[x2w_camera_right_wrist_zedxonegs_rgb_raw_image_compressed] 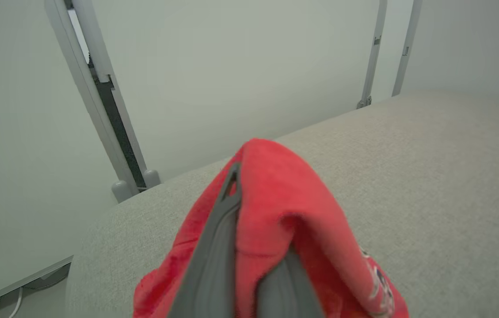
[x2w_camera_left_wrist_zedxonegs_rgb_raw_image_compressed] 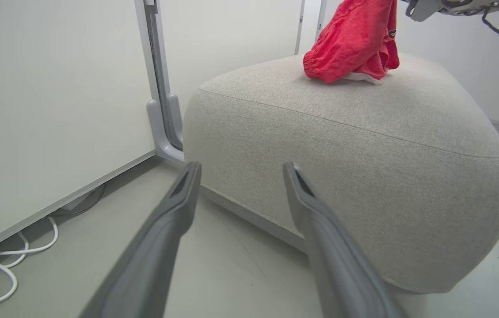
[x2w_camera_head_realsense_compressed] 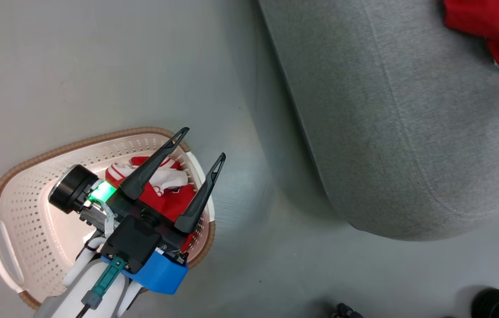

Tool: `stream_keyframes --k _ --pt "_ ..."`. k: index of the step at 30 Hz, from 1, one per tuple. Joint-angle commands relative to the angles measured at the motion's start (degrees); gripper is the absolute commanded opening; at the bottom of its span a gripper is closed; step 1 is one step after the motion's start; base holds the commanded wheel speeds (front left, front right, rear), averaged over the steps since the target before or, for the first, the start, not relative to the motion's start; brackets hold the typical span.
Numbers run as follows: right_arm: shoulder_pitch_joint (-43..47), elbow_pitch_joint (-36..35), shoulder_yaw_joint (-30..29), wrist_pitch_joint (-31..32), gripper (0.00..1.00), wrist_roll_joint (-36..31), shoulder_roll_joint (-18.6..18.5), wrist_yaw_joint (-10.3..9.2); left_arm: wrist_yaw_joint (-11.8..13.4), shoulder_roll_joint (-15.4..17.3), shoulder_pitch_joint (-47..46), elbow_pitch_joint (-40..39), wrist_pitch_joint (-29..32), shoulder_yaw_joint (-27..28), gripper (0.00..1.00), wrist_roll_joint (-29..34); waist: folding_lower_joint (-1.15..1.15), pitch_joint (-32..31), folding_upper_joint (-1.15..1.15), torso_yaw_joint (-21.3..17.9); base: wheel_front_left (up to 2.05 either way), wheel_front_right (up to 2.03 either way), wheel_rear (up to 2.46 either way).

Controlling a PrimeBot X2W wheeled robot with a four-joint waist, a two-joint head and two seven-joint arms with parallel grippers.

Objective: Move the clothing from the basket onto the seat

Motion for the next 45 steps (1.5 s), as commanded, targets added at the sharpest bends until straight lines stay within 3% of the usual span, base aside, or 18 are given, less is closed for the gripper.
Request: stream_keyframes --k 1,11,12,14,16,17,31,45 --pt "0.9 2.5 -1.4 0.2 0.0 -1.1 -0.6 0.03 0.0 0.4 -0.7 -0.4 0.2 0.0 1.0 0.1 -0.02 0.8 0.0 1.2 0.0 0.0 0.0" --pt "0.2 8.5 -3.7 -0.6 0.0 -4.1 -0.6 0.03 0.5 -0.1 -0.6 0.5 -0.1 -0.5 1.0 -1.0 -0.02 -0.9 0.0 1.9 0.0 0.0 0.0" --pt "0.2 8.9 -3.5 -0.6 0.05 -4.5 -0.6 0.03 0.5 -0.2 -0.8 0.8 -0.2 -0.6 1.0 -1.1 -0.02 -1.1 0.0 1.9 0.0 0.0 0.0" --pt "0.4 9.7 -2.9 -0.5 0.39 -5.1 -0.7 0.03 0.5 -0.6 -0.9 1.3 -0.2 -0.8 1.0 -1.2 -0.02 -1.6 0.0 2.1 0.0 0.0 0.0" --pt "1.0 10.4 -2.6 -0.6 0.96 -5.9 -0.8 0.03 0.5 -1.0 -0.8 1.9 -0.4 -1.1 1.0 -1.6 -0.02 -2.4 0.0 2.3 0.0 0.0 0.0" --pt "1.3 10.7 -2.4 -0.6 1.0 -6.2 -0.9 0.03 0.5 -1.2 -0.8 2.3 -0.4 -1.2 1.0 -1.7 -0.02 -2.8 0.0 2.4 0.0 0.0 0.0" --pt "7.8 13.1 -0.6 -0.5 1.0 -10.1 -3.4 0.03 0.5 -6.8 0.9 7.0 -0.6 -1.1 1.0 -5.1 -0.02 -11.3 0.0 6.3 0.0 0.0 0.0" --pt "19.3 10.0 2.3 -0.6 1.0 -11.9 -2.7 0.03 0.1 -12.4 7.6 9.5 -0.6 3.5 1.0 -6.6 -0.02 -22.4 0.0 9.7 0.0 0.0 0.0"
